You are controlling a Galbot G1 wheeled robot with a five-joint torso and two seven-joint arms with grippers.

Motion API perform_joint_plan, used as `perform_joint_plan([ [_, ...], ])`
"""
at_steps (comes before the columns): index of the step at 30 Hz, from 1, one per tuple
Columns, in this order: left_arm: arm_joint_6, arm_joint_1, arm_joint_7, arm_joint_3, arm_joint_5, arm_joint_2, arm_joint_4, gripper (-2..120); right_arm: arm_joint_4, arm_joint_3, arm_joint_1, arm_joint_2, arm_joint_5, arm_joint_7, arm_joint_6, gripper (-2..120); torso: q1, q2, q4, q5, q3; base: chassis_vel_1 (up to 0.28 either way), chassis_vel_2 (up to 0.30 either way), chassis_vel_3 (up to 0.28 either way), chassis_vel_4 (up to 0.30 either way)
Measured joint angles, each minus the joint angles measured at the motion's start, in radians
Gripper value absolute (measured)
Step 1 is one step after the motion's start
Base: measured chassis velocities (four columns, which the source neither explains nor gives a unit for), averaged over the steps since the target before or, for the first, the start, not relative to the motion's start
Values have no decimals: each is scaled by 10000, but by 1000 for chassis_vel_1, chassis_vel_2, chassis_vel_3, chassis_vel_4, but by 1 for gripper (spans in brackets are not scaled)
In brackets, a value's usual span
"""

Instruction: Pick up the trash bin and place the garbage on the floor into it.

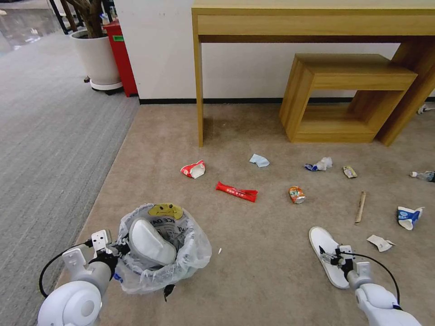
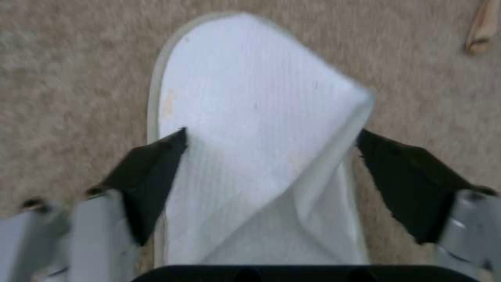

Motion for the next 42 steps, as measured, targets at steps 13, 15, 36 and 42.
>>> perform_joint_plan([
  [13, -30, -102, 6, 58, -11, 29, 149, 1, -385, 76, 154, 52, -41, -165, 485, 32, 0, 1, -2, 0, 0, 0, 0, 0, 0],
  [15, -49, -134, 24, 77, -10, 27, 203, 1, -234, 75, 64, -9, 161, -385, 720, 20, 0, 0, -1, 0, 0, 0, 0, 0, 0],
  [36, 7, -132, 0, 84, -23, 73, 20, 1, 7200, -1555, -695, -1023, 4146, -2984, 2170, 0, 0, 0, 1, 0, 0, 0, 0, 0, 0],
  [42, 73, -50, -41, 90, -15, -4, -200, 1, 10140, -2845, -98, -1185, 5571, -2989, 1998, 0, 0, 0, 3, -6, -1, 0, 0, 0, 0],
])
